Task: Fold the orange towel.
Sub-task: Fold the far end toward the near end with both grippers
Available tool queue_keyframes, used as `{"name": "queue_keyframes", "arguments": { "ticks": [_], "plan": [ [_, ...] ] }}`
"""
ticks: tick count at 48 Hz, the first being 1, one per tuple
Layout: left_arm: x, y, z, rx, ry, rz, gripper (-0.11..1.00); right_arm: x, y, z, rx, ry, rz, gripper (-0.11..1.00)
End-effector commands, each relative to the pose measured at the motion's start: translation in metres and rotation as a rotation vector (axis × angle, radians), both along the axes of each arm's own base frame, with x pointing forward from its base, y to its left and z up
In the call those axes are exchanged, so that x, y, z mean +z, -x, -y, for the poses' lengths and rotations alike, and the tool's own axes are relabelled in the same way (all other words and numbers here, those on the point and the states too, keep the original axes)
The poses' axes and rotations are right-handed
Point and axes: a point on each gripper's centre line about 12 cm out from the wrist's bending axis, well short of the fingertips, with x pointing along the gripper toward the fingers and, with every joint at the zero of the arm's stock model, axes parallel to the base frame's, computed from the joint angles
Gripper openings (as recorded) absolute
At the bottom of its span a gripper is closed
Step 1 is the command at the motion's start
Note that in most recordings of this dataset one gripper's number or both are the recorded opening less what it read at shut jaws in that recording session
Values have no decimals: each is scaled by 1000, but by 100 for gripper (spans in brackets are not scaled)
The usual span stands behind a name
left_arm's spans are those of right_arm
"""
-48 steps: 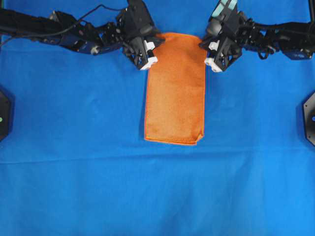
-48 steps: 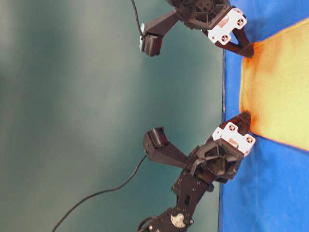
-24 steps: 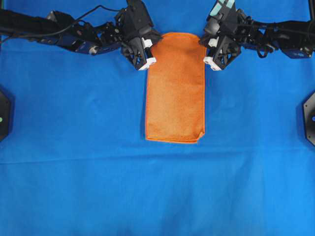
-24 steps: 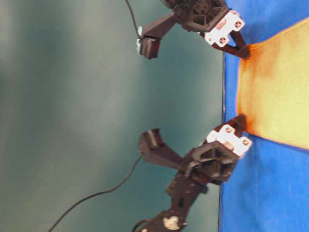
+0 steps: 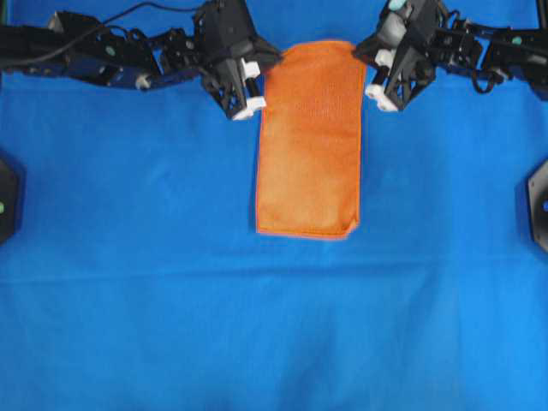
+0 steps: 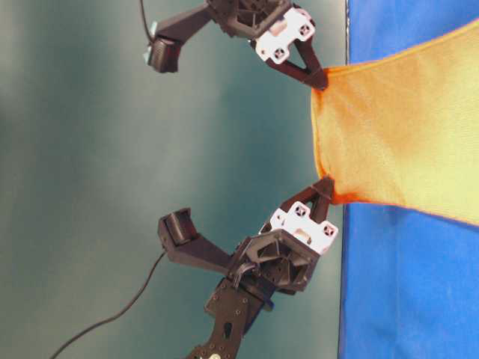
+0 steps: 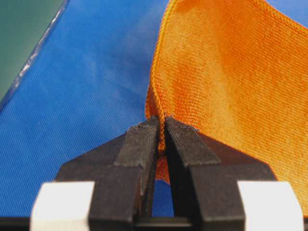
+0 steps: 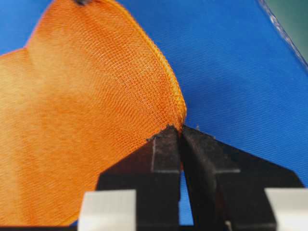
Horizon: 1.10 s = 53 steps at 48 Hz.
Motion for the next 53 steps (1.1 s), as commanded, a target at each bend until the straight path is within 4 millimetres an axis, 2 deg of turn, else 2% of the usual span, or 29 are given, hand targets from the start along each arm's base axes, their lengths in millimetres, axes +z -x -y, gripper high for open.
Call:
{"name": "queue_keyframes", "arguments": {
  "ticks": [1,9,19,33,36,41,53],
  "plan": [
    [16,-2,4,-10,-16,33,3,11,0,-1,1,14,27,3],
    [23,-3,21,-48,0,8,3,11,-3,-17,34,0,27,3],
    [40,0,70,-154,15,-26,3,19,0,-59,112,-35,8,3],
    [26,9,150,-322,72,-112,3,9,0,-124,239,-129,-31,3],
    [24,9,162,-352,75,-126,3,7,-1,-131,255,-141,-39,3],
    [16,9,171,-373,78,-147,3,1,-2,-137,260,-160,-54,3],
    [-9,7,175,-378,90,-189,3,-24,-5,-149,267,-209,-113,3]
  ]
}}
